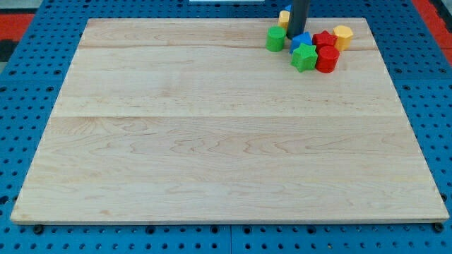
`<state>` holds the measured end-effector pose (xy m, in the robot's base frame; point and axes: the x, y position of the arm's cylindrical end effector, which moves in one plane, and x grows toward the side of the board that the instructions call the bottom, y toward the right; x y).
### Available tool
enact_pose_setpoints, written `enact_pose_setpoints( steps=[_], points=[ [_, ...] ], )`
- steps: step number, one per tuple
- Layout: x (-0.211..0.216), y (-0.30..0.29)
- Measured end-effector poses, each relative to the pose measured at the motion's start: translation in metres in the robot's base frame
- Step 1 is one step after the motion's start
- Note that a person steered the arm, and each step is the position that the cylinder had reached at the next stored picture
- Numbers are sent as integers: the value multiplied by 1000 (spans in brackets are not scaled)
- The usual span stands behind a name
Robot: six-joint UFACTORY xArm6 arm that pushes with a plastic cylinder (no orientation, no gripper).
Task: Separate the blue blocks from each other
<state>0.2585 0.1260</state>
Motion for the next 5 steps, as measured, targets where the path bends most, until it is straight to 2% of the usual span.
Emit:
enact_pose_setpoints(
  steps=[2,4,5],
  points=[
    [-3,27],
    [6,-11],
    [28,-43]
  ],
)
